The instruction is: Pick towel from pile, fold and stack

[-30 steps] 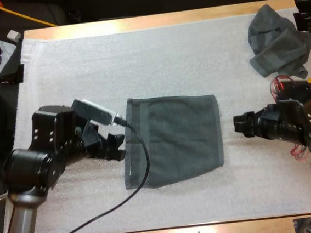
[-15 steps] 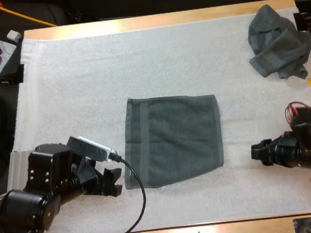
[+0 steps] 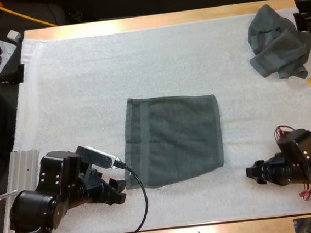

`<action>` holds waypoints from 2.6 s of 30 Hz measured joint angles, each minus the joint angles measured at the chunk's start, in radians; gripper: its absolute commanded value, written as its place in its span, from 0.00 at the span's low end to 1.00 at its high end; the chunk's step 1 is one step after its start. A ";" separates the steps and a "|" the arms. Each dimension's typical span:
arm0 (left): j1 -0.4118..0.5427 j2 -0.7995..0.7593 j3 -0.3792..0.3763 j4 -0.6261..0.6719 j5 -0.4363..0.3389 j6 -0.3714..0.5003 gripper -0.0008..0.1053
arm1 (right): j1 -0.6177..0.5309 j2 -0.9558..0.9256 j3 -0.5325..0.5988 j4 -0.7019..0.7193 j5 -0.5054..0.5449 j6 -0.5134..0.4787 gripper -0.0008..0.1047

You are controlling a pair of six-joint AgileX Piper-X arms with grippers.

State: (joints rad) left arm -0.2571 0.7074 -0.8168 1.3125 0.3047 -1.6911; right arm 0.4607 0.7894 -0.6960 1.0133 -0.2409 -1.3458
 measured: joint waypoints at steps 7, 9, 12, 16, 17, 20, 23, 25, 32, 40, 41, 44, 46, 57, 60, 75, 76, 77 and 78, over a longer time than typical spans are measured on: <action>0.000 0.000 0.024 -0.026 0.000 0.000 0.59 | 0.002 0.013 0.081 -0.194 -0.021 0.048 0.52; 0.000 0.000 0.025 -0.030 0.000 0.000 0.59 | 0.002 0.025 0.113 -0.243 -0.031 0.064 0.52; 0.000 0.000 0.025 -0.036 0.000 0.000 0.59 | 0.002 0.062 0.146 -0.317 -0.046 0.082 0.52; 0.000 0.000 0.025 -0.036 0.001 0.000 0.59 | 0.002 0.137 0.172 -0.408 -0.078 0.100 0.52; 0.000 0.000 0.025 -0.036 0.002 0.000 0.59 | 0.002 0.154 0.174 -0.425 -0.086 0.103 0.52; 0.000 0.000 0.025 -0.038 0.009 0.000 0.59 | 0.002 0.215 0.173 -0.486 -0.111 0.111 0.52; 0.000 -0.002 0.025 -0.041 0.015 0.000 0.59 | 0.002 0.295 0.173 -0.543 -0.141 0.112 0.51; 0.000 -0.001 0.025 -0.041 0.015 0.000 0.59 | 0.002 0.300 0.173 -0.560 -0.141 0.115 0.51; 0.000 0.000 0.025 -0.041 0.023 -0.005 0.59 | 0.002 0.436 0.171 -0.679 -0.158 0.157 0.52; 0.000 0.000 0.025 -0.041 0.024 -0.007 0.59 | 0.002 0.539 0.160 -0.808 -0.245 0.220 0.51; 0.000 0.000 0.025 -0.041 0.026 -0.007 0.59 | 0.002 0.548 0.159 -0.819 -0.255 0.224 0.50; 0.000 0.000 0.025 -0.041 0.031 -0.009 0.59 | 0.000 0.570 0.155 -0.847 -0.286 0.241 0.46; 0.000 0.000 0.025 -0.041 0.031 -0.010 0.59 | 0.000 0.584 0.155 -0.864 -0.304 0.252 0.44; 0.000 0.000 0.025 -0.041 0.039 -0.014 0.59 | 0.065 0.633 0.148 -0.948 -0.306 0.295 0.29; 0.000 0.000 0.025 -0.041 0.039 -0.014 0.59 | 0.080 0.648 0.148 -0.968 -0.293 0.315 0.08; 0.000 0.012 0.025 -0.042 0.044 -0.014 0.59 | 0.096 0.644 0.148 -0.947 -0.281 0.314 0.01; 0.000 0.012 0.025 -0.042 0.044 -0.014 0.59 | 0.096 0.642 0.148 -0.948 -0.281 0.314 0.01; 0.000 0.012 0.025 -0.042 0.045 -0.014 0.59 | 0.095 0.637 0.148 -0.948 -0.281 0.314 0.01; 0.000 0.012 0.025 -0.042 0.046 -0.014 0.59 | 0.095 0.632 0.148 -0.948 -0.281 0.314 0.01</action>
State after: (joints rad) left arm -0.2571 0.7190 -0.7919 1.2703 0.3502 -1.7053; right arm 0.5552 1.4210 -0.5481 0.0650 -0.5223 -1.0322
